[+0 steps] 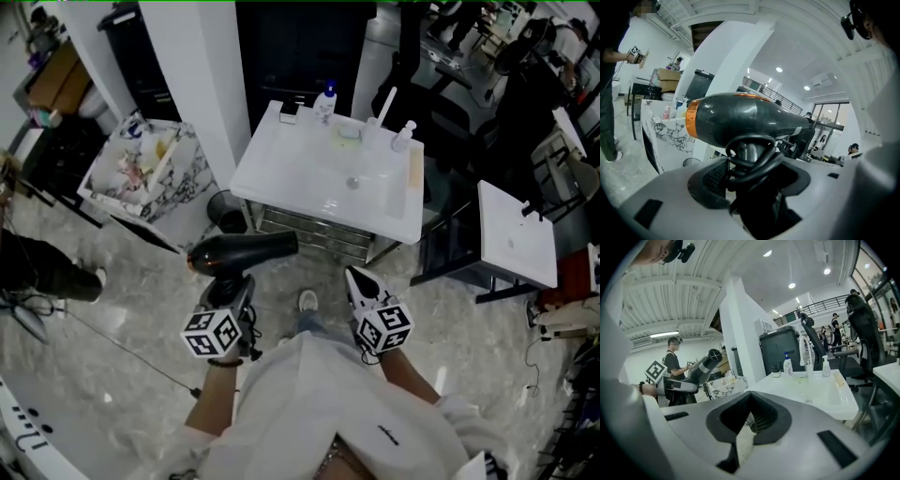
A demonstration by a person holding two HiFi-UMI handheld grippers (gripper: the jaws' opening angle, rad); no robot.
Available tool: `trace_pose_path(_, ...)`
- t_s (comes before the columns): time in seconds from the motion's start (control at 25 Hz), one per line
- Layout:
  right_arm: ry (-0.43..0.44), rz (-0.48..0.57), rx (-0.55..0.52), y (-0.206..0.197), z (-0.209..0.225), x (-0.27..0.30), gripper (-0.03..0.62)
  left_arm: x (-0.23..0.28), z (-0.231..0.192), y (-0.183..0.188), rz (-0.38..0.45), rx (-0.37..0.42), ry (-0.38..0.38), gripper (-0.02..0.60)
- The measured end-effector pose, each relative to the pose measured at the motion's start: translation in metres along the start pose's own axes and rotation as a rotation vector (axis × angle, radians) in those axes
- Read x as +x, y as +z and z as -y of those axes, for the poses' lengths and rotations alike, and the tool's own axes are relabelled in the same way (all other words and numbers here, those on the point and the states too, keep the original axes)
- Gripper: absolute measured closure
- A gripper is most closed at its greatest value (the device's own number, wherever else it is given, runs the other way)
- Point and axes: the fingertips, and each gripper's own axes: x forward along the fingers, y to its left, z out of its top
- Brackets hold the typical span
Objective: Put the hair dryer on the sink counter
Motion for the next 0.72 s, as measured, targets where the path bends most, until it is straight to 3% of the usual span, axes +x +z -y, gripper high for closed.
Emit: trace_pose_path(0.72,0.069,-0.052,-0.041,0.037,0.073,0.107,0.577,0.138,-0.003,0.055,-0.044,0.017,0.007,0.295)
